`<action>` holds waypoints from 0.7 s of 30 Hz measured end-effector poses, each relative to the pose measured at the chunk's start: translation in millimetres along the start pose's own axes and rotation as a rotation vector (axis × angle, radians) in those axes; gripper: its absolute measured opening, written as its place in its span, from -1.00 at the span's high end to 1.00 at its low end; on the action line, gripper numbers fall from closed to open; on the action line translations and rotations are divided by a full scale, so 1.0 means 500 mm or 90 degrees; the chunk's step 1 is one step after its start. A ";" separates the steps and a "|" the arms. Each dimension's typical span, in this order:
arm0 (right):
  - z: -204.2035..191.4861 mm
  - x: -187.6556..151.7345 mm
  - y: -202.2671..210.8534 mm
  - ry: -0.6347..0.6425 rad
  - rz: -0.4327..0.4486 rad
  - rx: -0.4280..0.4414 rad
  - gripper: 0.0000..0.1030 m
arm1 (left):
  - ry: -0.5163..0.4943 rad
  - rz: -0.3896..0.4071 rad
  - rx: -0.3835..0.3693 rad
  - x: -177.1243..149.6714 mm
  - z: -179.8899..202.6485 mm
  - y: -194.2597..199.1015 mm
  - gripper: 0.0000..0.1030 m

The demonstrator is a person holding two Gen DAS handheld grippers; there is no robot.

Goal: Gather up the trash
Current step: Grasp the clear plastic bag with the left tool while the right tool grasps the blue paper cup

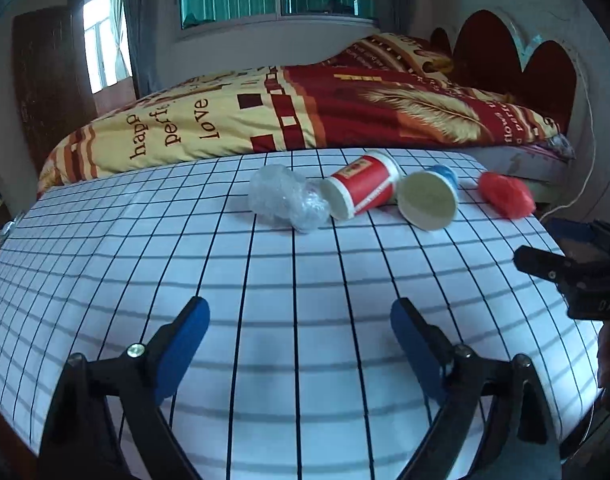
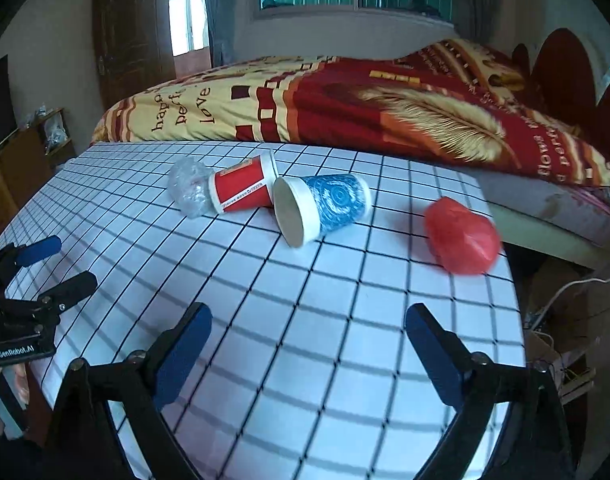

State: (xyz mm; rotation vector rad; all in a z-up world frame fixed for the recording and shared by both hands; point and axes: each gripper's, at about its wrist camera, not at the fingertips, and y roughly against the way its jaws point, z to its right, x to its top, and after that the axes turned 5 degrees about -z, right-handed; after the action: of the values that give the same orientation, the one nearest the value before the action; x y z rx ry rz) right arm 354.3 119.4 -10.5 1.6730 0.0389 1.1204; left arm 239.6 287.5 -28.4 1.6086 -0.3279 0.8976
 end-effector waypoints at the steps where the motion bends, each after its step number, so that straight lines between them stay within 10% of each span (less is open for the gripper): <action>1: -0.002 0.019 -0.026 0.000 -0.006 -0.004 -0.80 | -0.002 -0.001 0.000 0.011 -0.005 -0.014 -0.79; 15: 0.024 0.154 -0.232 -0.013 -0.061 -0.006 -0.17 | 0.011 -0.054 -0.051 0.146 -0.060 -0.202 -0.68; 21: 0.031 0.164 -0.259 -0.032 -0.070 0.001 0.58 | -0.002 -0.082 -0.087 0.144 -0.045 -0.230 -0.34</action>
State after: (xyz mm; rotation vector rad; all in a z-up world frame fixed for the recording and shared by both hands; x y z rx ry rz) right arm 472.7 206.3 -56.8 1.6784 0.0992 0.9957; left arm 354.3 357.0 -59.8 1.4881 -0.2786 0.7581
